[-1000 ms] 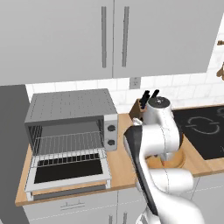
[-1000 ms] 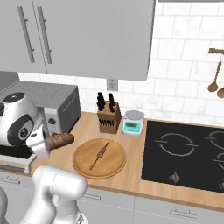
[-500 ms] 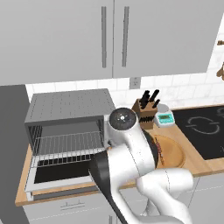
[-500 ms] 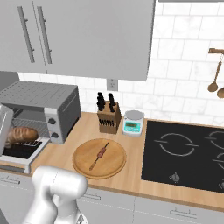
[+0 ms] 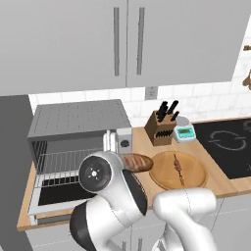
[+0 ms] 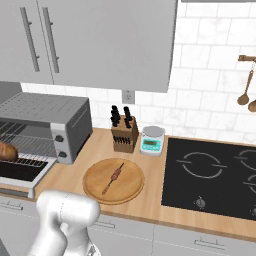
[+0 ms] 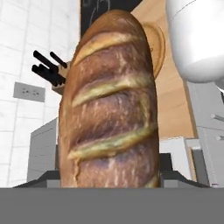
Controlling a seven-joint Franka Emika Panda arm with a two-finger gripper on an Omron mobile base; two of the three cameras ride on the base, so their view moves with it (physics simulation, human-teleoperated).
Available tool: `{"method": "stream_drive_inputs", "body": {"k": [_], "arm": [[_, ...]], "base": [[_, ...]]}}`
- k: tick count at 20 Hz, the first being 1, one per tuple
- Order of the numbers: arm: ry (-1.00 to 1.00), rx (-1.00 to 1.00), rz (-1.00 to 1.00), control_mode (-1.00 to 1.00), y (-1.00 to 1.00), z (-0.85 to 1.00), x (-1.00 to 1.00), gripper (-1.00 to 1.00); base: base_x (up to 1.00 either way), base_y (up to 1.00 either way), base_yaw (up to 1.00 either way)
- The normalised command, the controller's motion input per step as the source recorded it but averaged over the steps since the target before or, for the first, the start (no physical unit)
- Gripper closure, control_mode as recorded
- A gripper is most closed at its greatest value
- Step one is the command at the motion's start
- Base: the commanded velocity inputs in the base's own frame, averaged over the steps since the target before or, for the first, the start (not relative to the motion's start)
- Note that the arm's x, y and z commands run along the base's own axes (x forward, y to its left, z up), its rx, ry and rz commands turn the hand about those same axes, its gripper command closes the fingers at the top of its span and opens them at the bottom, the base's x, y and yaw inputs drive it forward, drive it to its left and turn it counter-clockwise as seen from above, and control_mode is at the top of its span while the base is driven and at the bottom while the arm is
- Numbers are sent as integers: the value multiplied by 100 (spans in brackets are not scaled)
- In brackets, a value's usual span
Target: Pick up the kebab skewer and baguette bread, and place them inside the toaster oven. Close the toaster oven door and start by setting the timer.
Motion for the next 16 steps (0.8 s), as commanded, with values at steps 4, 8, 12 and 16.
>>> {"method": "stream_drive_inputs", "body": {"k": [4,8,12,16], "arm": [[-5,5,0,-100,33,-9,63,100],[0,5,3,-100,50,-7,75,100],[1,1,0,-100,65,-20,51,100],[0,6,-8,-100,22,-17,56,100]], "base": [[0,0,0],[0,0,0],[0,0,0],[0,0,0]]}}
